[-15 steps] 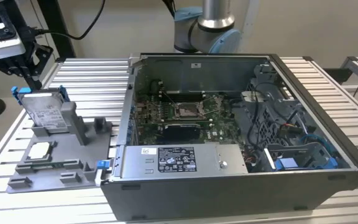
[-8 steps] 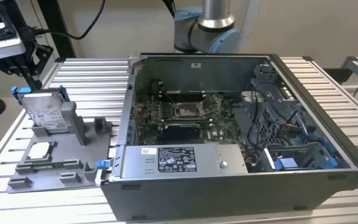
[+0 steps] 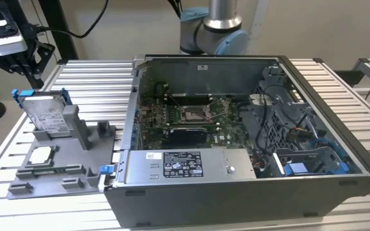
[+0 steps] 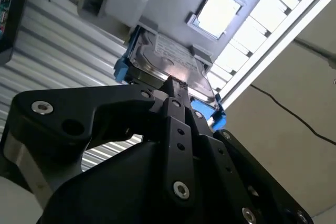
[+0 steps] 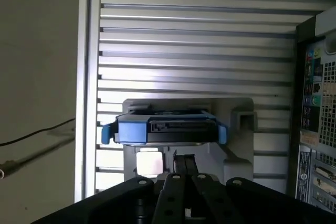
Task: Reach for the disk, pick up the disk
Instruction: 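Reach for the disk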
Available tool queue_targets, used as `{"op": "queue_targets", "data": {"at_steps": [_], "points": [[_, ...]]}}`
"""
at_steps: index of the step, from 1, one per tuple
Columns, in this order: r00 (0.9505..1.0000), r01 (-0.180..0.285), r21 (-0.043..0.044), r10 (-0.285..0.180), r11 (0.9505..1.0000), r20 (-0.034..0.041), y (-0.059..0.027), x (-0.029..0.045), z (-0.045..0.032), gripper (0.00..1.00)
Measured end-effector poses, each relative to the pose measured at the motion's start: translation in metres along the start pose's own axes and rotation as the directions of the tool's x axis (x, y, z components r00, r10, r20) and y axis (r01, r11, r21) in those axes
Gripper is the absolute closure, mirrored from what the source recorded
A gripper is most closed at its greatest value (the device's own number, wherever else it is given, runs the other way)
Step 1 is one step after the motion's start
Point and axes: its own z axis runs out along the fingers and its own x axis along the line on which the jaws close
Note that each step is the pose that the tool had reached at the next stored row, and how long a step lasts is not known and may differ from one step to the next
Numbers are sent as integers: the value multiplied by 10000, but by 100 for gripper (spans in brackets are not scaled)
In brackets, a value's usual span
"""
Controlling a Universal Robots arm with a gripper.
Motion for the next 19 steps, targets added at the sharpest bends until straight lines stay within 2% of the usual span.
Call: {"op": "queue_targets", "data": {"at_steps": [4,6,11,19], "points": [[10000,2,0,-2,10000,14,41,163,6,100],[10000,1,1,-1,10000,17,73,223,8,100],[10000,1,1,-1,10000,16,158,323,14,100],[10000,5,1,-5,10000,15,164,393,16,100]]}}
